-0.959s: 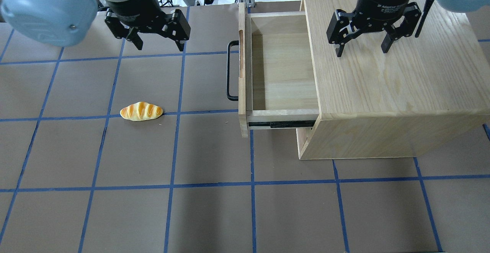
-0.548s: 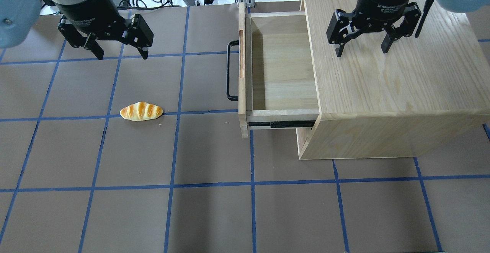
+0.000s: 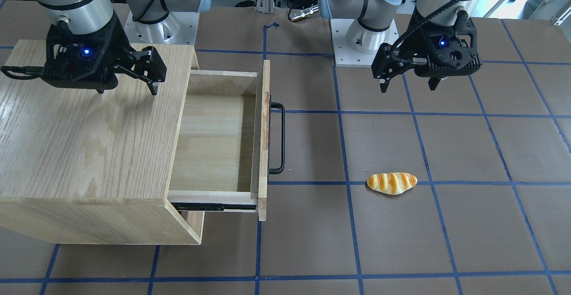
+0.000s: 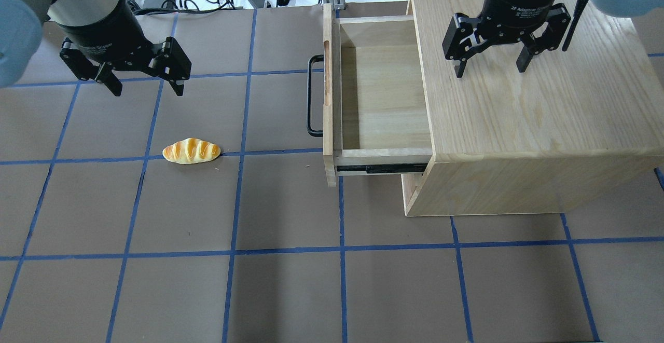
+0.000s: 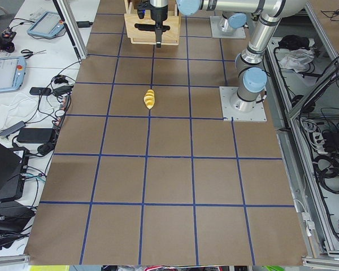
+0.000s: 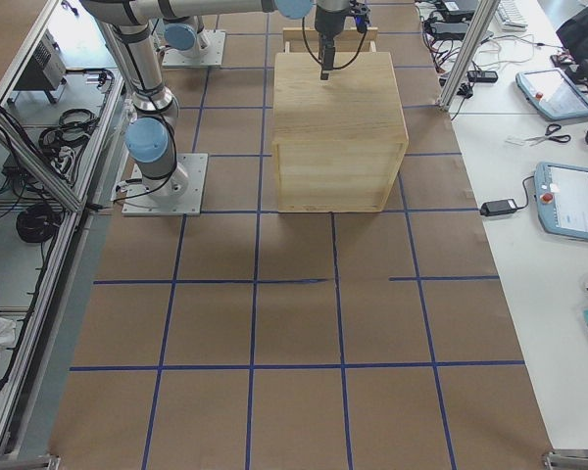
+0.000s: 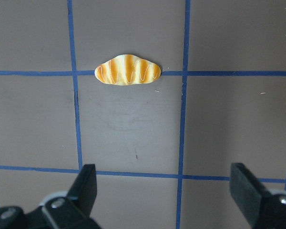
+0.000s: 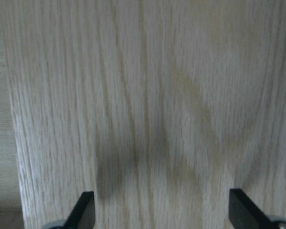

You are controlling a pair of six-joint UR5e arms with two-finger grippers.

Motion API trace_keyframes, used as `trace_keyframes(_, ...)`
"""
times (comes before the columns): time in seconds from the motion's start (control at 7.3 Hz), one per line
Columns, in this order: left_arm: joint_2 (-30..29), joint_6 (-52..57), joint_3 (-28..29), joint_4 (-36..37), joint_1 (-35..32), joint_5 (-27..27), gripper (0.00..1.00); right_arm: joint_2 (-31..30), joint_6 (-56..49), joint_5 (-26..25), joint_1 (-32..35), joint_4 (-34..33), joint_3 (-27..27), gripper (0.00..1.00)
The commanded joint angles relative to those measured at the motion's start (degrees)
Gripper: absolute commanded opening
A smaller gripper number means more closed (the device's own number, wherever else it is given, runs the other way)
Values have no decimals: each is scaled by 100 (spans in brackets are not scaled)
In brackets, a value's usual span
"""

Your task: Open upper drawer

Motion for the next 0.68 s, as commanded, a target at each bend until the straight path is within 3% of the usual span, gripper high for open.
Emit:
trace_keyframes(0.0,-31,15,-12,14,-21,-77,100,0,8,0,0,0,3,100)
trace_keyframes(0.55,-40,51,-39,67,-30,-385,100,0,8,0,0,0,3,100)
